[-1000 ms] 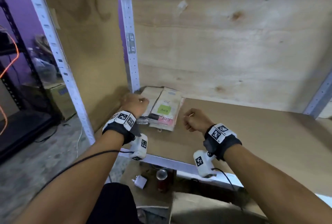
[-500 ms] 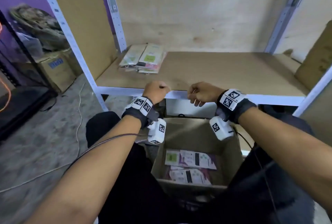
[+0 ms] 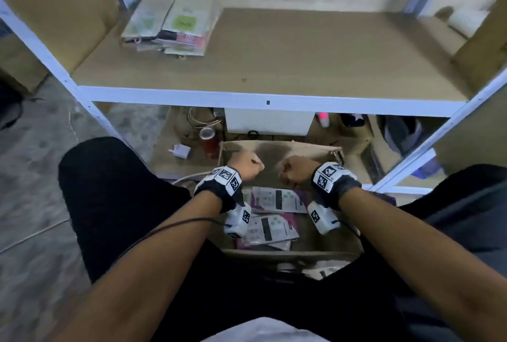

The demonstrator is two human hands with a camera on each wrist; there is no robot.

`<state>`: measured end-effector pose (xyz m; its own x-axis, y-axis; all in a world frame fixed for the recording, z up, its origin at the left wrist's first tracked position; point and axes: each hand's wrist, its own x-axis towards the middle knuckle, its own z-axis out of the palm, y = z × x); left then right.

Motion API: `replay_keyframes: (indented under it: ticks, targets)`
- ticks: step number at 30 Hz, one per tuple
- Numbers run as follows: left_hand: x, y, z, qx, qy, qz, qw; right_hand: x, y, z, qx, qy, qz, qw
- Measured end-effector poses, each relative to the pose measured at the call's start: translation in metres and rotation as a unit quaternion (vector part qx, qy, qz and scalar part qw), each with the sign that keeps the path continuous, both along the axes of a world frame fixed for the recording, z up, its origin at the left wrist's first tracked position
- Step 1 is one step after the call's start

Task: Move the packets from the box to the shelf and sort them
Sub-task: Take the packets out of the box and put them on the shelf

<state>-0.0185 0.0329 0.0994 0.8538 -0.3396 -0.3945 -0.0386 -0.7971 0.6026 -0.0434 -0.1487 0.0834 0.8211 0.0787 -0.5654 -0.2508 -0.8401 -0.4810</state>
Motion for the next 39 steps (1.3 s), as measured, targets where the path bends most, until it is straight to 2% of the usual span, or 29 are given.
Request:
replay_keyframes:
  ticks: [6,9,14,18,25,30,36,39]
  targets:
    - [-0.001,-0.008,-0.064,0.019,0.156,0.007,0.988,0.004,0.004,-0.068,-0.005,0.113,0.003,0.994]
    - [-0.002,-0.013,-0.081,0.033,0.194,0.012,0.980,0.003,0.008,-0.091,-0.036,0.113,0.015,0.993]
    - [0.001,-0.015,-0.091,0.050,0.226,0.036,0.972,0.001,0.023,-0.126,-0.112,0.125,0.091,0.982]
    - [0.002,-0.009,-0.090,0.066,0.235,0.066,0.967,0.004,0.032,-0.153,-0.105,0.145,0.148,0.973]
    - [-0.002,0.008,-0.087,0.072,0.259,0.120,0.956,0.013,0.045,-0.186,-0.114,0.134,0.240,0.955]
    - [-0.003,0.009,-0.094,0.090,0.249,0.102,0.959,0.008,0.052,-0.195,-0.131,0.155,0.273,0.940]
    - [-0.003,0.010,-0.096,0.090,0.256,0.073,0.960,0.005,0.060,-0.205,-0.113,0.143,0.224,0.957]
    - [-0.002,0.009,-0.097,0.090,0.238,0.065,0.965,0.001,0.055,-0.206,-0.121,0.151,0.234,0.953]
